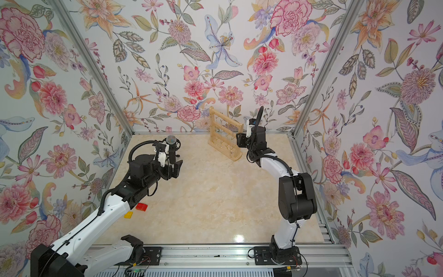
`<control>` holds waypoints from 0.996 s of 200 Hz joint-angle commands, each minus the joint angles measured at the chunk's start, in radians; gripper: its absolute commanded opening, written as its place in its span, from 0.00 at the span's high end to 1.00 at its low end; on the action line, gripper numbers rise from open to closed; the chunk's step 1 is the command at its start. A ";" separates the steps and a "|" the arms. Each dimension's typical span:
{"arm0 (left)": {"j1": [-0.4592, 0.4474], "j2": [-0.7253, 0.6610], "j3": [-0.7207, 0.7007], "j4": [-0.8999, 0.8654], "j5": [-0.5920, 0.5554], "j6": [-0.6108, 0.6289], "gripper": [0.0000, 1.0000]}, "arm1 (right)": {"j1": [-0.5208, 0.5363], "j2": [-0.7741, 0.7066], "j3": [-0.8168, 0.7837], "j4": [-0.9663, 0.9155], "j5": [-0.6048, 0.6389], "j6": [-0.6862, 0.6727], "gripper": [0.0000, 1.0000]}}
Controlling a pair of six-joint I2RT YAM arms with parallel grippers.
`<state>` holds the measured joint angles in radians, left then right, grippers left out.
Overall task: Take the necklace off the jewelry display stand
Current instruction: Adjust the stand at the center of the board.
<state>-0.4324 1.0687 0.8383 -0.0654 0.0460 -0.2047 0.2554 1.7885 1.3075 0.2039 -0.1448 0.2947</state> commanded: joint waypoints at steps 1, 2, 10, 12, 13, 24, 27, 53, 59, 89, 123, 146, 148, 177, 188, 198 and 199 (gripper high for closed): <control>-0.004 0.008 -0.010 0.016 0.005 0.016 0.01 | 0.013 0.016 0.032 0.055 0.026 0.011 0.49; -0.004 0.009 -0.009 0.016 0.005 0.015 0.01 | 0.013 0.017 0.031 0.057 0.026 0.010 0.49; -0.004 0.011 -0.008 0.016 0.005 0.016 0.01 | 0.017 0.022 0.033 0.066 0.035 0.010 0.49; -0.005 0.010 -0.008 0.016 0.005 0.016 0.01 | 0.017 0.024 0.033 0.067 0.039 0.011 0.48; -0.005 0.010 -0.008 0.016 0.005 0.016 0.01 | 0.018 0.024 0.034 0.068 0.040 0.012 0.48; -0.005 0.008 -0.010 0.016 0.002 0.016 0.01 | 0.019 0.036 0.040 0.071 0.057 0.022 0.48; -0.005 0.009 -0.010 0.016 0.002 0.016 0.01 | 0.020 0.038 0.043 0.073 0.061 0.027 0.48; -0.005 0.010 -0.010 0.016 0.005 0.018 0.01 | 0.028 0.054 0.053 0.087 0.117 0.027 0.48; -0.005 0.010 -0.010 0.017 0.007 0.018 0.01 | 0.029 0.056 0.055 0.086 0.133 0.026 0.48; -0.005 0.007 -0.010 0.016 0.005 0.020 0.01 | 0.033 0.061 0.044 0.116 0.169 0.022 0.50; -0.005 0.007 -0.010 0.016 0.006 0.019 0.01 | 0.039 0.071 0.035 0.162 0.184 -0.003 0.56; -0.005 0.006 -0.010 0.016 0.005 0.019 0.01 | 0.041 0.081 0.042 0.165 0.185 -0.016 0.59; -0.005 0.006 -0.010 0.016 0.005 0.019 0.01 | 0.042 0.081 0.042 0.166 0.183 -0.016 0.60; -0.005 0.005 -0.010 0.016 0.002 0.021 0.01 | 0.041 0.093 0.045 0.177 0.173 -0.042 0.65; -0.005 0.004 -0.011 0.016 0.002 0.021 0.01 | 0.039 0.099 0.048 0.183 0.168 -0.053 0.65; -0.005 0.005 -0.011 0.017 0.000 0.021 0.01 | 0.040 0.104 0.052 0.184 0.165 -0.065 0.65; -0.005 0.005 -0.011 0.017 0.001 0.021 0.01 | 0.040 0.105 0.052 0.185 0.165 -0.065 0.65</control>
<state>-0.4324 1.0737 0.8383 -0.0658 0.0463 -0.1974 0.2878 1.8652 1.3346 0.3573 0.0376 0.2626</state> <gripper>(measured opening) 0.989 0.350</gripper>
